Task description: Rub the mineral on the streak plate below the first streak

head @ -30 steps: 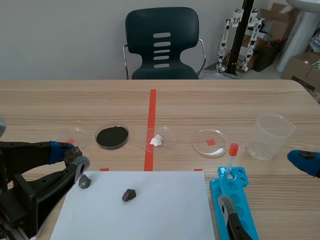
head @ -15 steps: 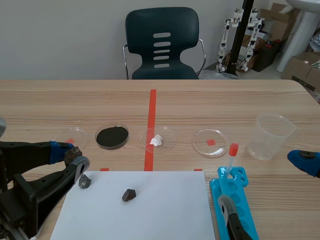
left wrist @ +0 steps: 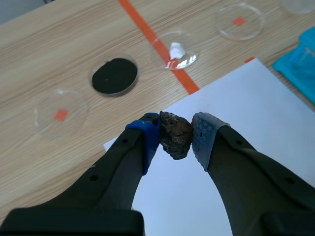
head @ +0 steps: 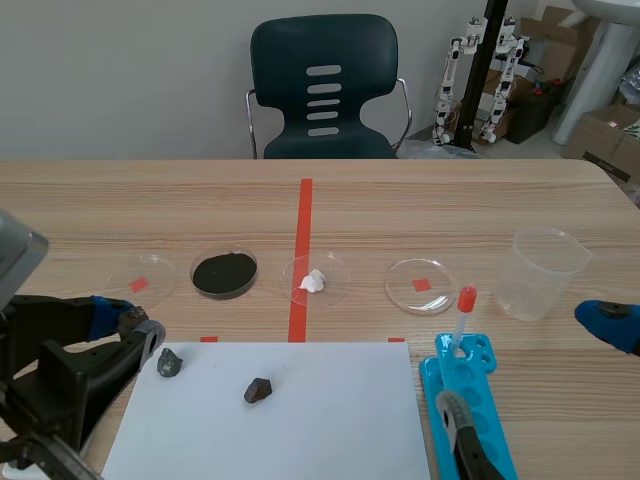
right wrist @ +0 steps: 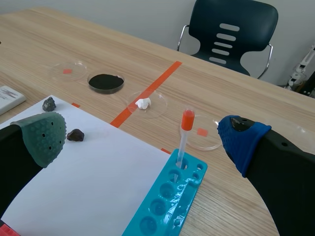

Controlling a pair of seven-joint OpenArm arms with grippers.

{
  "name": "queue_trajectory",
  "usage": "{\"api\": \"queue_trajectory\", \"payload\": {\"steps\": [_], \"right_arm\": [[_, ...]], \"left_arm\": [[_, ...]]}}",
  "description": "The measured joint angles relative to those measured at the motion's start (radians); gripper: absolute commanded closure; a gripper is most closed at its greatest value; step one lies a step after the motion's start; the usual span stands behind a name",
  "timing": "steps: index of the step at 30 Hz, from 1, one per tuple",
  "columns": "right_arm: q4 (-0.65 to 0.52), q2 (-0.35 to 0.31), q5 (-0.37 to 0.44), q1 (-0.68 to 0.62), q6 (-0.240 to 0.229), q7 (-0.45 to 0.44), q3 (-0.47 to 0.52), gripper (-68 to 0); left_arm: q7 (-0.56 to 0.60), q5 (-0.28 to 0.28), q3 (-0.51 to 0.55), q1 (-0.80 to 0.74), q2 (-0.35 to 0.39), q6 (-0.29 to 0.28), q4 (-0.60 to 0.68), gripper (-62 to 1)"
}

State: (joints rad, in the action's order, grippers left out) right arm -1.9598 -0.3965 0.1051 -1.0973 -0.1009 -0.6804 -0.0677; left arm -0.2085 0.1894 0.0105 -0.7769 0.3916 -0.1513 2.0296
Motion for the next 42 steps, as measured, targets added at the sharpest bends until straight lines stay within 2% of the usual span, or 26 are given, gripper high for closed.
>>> {"api": "queue_trajectory", "payload": {"steps": [2,8,10,13,16,21,29,33,37,42], "right_arm": [[0.000,0.000,0.000,0.000,0.000,0.000,0.000,-65.5],[0.000,0.000,0.000,0.000,0.000,0.000,0.000,-65.5],[0.000,0.000,0.000,0.000,0.000,0.000,0.000,-65.5],[0.000,0.000,0.000,0.000,0.000,0.000,0.000,-65.5],[0.000,0.000,0.000,0.000,0.000,0.000,0.000,-65.5],[0.000,0.000,0.000,0.000,0.000,0.000,0.000,-65.5],[0.000,0.000,0.000,0.000,0.000,0.000,0.000,-65.5],[0.000,0.000,0.000,0.000,0.000,0.000,0.000,-65.5],[0.000,0.000,0.000,0.000,0.000,0.000,0.000,-65.5],[0.000,0.000,0.000,0.000,0.000,0.000,0.000,-65.5]], "left_arm": [[-0.090,0.004,0.000,0.039,-0.022,0.018,-0.024,-9.1],[-0.287,0.040,0.000,0.107,-0.034,0.011,-0.130,-9.1],[-0.348,0.063,-0.002,0.120,-0.034,0.055,-0.167,-9.1],[-0.468,0.065,-0.001,0.141,-0.034,0.145,-0.215,-9.1],[-0.558,0.066,0.009,0.154,-0.034,0.207,-0.245,-9.1],[-0.674,0.094,0.058,0.201,-0.034,0.211,-0.282,-9.1],[-0.763,0.181,0.071,0.290,-0.034,0.210,-0.332,-9.1],[-0.830,0.191,0.071,0.336,-0.034,0.211,-0.377,-9.1],[-0.861,0.199,0.071,0.374,-0.034,0.211,-0.398,-9.1],[-0.866,0.261,0.070,0.404,-0.030,0.211,-0.398,-9.1]]}}
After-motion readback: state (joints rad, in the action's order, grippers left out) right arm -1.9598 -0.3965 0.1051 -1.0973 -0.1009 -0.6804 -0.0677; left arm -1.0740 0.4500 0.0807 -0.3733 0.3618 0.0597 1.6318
